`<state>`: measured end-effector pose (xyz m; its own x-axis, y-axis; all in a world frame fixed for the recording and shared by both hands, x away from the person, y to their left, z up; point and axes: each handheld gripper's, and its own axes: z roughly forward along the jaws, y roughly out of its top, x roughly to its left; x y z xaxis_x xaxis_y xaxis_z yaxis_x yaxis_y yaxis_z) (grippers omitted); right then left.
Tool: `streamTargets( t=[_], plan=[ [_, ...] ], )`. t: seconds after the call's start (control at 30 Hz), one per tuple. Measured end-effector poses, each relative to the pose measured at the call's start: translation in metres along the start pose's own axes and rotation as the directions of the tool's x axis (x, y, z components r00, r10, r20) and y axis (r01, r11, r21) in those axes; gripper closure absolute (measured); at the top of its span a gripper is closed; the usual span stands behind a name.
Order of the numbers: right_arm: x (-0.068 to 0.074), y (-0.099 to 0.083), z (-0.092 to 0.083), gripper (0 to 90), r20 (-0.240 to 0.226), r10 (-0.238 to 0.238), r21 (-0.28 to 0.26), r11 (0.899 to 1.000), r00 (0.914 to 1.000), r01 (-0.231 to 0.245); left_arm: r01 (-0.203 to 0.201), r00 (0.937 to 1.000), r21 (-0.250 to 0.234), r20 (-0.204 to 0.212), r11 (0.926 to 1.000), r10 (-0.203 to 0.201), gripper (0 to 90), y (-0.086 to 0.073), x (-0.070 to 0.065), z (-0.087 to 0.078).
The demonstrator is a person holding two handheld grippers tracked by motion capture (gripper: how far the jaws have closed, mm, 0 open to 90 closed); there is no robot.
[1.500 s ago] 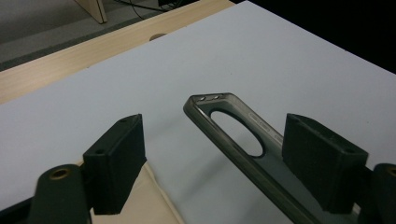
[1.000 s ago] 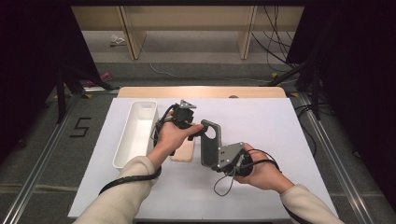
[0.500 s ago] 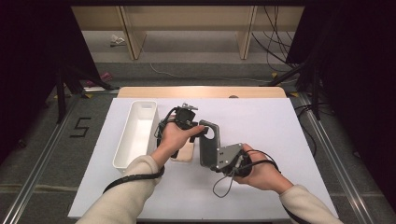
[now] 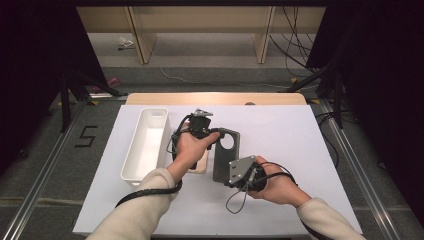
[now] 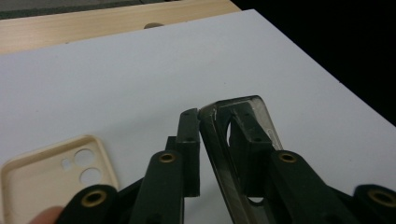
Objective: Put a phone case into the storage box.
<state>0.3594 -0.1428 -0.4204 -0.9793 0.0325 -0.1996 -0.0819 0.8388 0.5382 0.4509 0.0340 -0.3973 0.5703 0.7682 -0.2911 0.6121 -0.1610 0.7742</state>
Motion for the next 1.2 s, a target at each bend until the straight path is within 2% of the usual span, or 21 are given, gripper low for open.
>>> streamTargets(
  t=[0.2,0.23,0.27,0.3,0.37,0.4,0.43,0.47,0.53,0.6,0.63,0.67,0.77,0.8,0.83,0.87,0.9,0.93,0.97,1.1,1.2],
  plan=[
    [-0.001,-0.002,0.004,88.6,0.01,0.012,0.01,1.0,0.9999,-0.012,0.025,0.9978,-0.084,0.063,0.9961,-0.02,78.4,0.001,-0.01,-0.001],
    [-0.002,-0.002,0.006,86.4,0.027,0.022,0.013,1.0,0.9994,-0.023,0.001,0.9978,-0.107,0.067,0.9943,0.006,80.7,0.001,-0.015,-0.003],
    [-0.003,-0.003,0.006,83.0,0.034,0.029,0.011,1.0,0.999,-0.029,-0.078,0.9967,-0.12,0.016,0.9898,0.08,80.8,0.001,-0.017,-0.004],
    [-0.004,-0.004,0.006,79.8,0.047,0.03,0.001,1.0,0.9985,-0.03,-0.102,0.9945,-0.123,0.009,0.9871,0.104,80.8,0.001,-0.017,-0.005],
    [-0.005,-0.005,0.005,75.7,0.061,0.046,-0.001,0.999,0.9971,-0.046,-0.097,0.995,-0.13,0.011,0.9867,0.1,80.9,0.001,-0.017,-0.006],
    [-0.007,-0.007,0.003,67.4,0.084,0.081,-0.025,0.997,0.9931,-0.08,-0.133,0.9911,-0.147,-0.011,0.9803,0.132,80.9,0.002,-0.015,-0.009],
    [-0.007,-0.007,0.003,67.4,0.084,0.081,-0.025,0.997,0.9931,-0.08,-0.133,0.9911,-0.147,-0.011,0.9803,0.132,80.9,0.002,-0.015,-0.009],
    [-0.008,-0.008,0.001,64.5,0.094,0.102,-0.038,0.994,0.9903,-0.099,-0.16,0.9871,-0.16,-0.028,0.974,0.158,80.9,0.002,-0.013,-0.012],
    [-0.012,-0.012,-0.003,52.2,0.137,0.174,-0.076,0.983,0.9752,-0.165,-0.189,0.982,-0.183,-0.038,0.9648,0.185,80.8,0.003,-0.01,-0.017],
    [-0.013,-0.013,-0.005,48.5,0.141,0.207,-0.086,0.977,0.9681,-0.196,-0.206,0.9785,-0.19,-0.045,0.9599,0.201,80.9,0.003,-0.009,-0.02],
    [-0.016,-0.017,-0.009,41.3,0.154,0.274,-0.113,0.959,0.9491,-0.259,-0.228,0.9736,-0.202,-0.053,0.9526,0.222,80.8,0.003,-0.006,-0.024],
    [-0.016,-0.017,-0.009,41.3,0.154,0.274,-0.113,0.959,0.9491,-0.259,-0.228,0.9736,-0.202,-0.053,0.9526,0.222,80.8,0.003,-0.006,-0.024],
    [-0.021,-0.023,-0.013,33.7,0.162,0.365,-0.154,0.927,0.9169,-0.341,-0.261,0.9654,-0.213,-0.066,0.9418,0.252,80.8,0.003,-0.002,-0.031],
    [-0.024,-0.026,-0.016,29.5,0.168,0.404,-0.172,0.91,0.8992,-0.377,-0.268,0.9634,-0.217,-0.072,0.9386,0.258,80.8,0.003,0.0,-0.034],
    [-0.025,-0.027,-0.017,28.3,0.167,0.422,-0.184,0.901,0.8912,-0.392,-0.268,0.9632,-0.217,-0.072,0.9385,0.259,80.8,0.003,0.001,-0.036],
    [-0.025,-0.027,-0.017,28.3,0.167,0.422,-0.184,0.901,0.8912,-0.392,-0.268,0.9632,-0.217,-0.072,0.9385,0.259,80.8,0.003,0.001,-0.036],
    [-0.028,-0.03,-0.018,24.2,0.156,0.463,-0.201,0.88,0.8724,-0.431,-0.275,0.9615,-0.212,-0.068,0.9379,0.266,80.8,0.003,0.003,-0.038],
    [-0.029,-0.032,-0.018,22.9,0.152,0.478,-0.209,0.871,0.8651,-0.445,-0.288,0.9574,-0.211,-0.076,0.934,0.279,80.9,0.003,0.004,-0.041],
    [-0.029,-0.032,-0.018,22.9,0.152,0.478,-0.209,0.871,0.8651,-0.445,-0.288,0.9574,-0.211,-0.076,0.934,0.279,80.9,0.003,0.004,-0.041],
    [-0.031,-0.038,-0.022,17.0,0.163,0.516,-0.238,0.848,0.8409,-0.474,-0.296,0.9553,-0.233,-0.071,0.9263,0.287,80.9,0.006,0.008,-0.049],
    [-0.033,-0.042,-0.025,16.9,0.165,0.534,-0.259,0.835,0.8295,-0.486,-0.28,0.9599,-0.254,-0.065,0.9258,0.273,80.9,0.009,0.011,-0.056]
  ],
)
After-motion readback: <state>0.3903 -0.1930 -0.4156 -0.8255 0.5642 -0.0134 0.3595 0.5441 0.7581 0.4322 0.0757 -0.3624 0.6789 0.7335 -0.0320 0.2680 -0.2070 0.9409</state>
